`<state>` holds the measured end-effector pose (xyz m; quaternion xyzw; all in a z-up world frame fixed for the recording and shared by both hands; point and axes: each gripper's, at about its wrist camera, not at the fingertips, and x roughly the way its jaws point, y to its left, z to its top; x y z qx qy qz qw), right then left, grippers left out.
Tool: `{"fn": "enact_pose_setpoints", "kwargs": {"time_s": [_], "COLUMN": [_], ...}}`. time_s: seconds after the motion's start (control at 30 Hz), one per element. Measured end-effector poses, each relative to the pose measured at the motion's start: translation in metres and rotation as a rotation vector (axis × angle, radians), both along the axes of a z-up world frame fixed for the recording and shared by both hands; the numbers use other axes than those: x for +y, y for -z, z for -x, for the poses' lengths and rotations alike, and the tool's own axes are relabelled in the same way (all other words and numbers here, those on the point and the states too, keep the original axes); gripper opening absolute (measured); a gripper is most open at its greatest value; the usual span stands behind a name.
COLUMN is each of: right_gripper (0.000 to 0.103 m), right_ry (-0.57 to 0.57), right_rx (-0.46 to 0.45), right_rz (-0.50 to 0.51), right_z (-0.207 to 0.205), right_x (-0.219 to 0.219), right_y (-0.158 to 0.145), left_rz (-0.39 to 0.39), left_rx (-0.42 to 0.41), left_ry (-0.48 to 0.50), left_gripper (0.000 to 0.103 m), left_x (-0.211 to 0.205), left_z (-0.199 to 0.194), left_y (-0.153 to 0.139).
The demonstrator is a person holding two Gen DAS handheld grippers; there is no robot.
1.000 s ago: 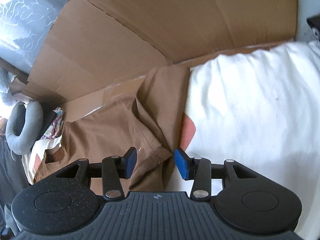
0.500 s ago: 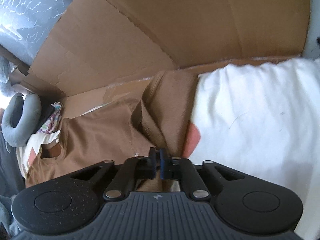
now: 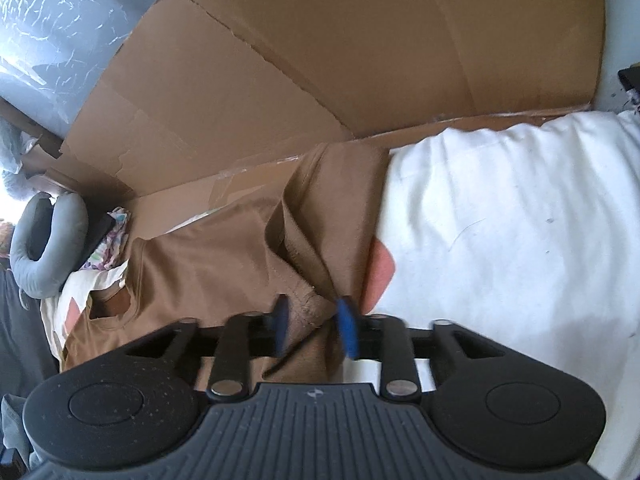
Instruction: Fold clothes
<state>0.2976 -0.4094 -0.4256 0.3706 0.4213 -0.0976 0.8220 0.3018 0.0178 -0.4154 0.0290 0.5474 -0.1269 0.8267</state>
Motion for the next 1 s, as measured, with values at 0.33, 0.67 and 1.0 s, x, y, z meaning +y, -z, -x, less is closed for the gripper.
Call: {"fn": "enact_pose_setpoints", "kwargs": {"time_s": [0.33, 0.67, 1.0], "right_gripper": [0.038, 0.000, 0.051], "right_ry": [-0.017, -0.024, -0.029], "right_rx": [0.038, 0.003, 0.060], "right_rz": [0.013, 0.130, 0.041], "right_z": [-0.026, -0.020, -0.023], "right_x": [0.019, 0.011, 0.010], "right_y": [0.010, -0.007, 0.002], "left_rz": [0.006, 0.013, 0.005], "left_rx": [-0.004, -0.006, -0.004], "left_ry": [-0.003, -0.019, -0.007], "left_gripper": [0.065, 0.065, 0.065], "left_x": [0.001, 0.004, 0.002], "left_z": [-0.003, -0.004, -0.002], "left_y": [0.003, 0.004, 0.003]}}
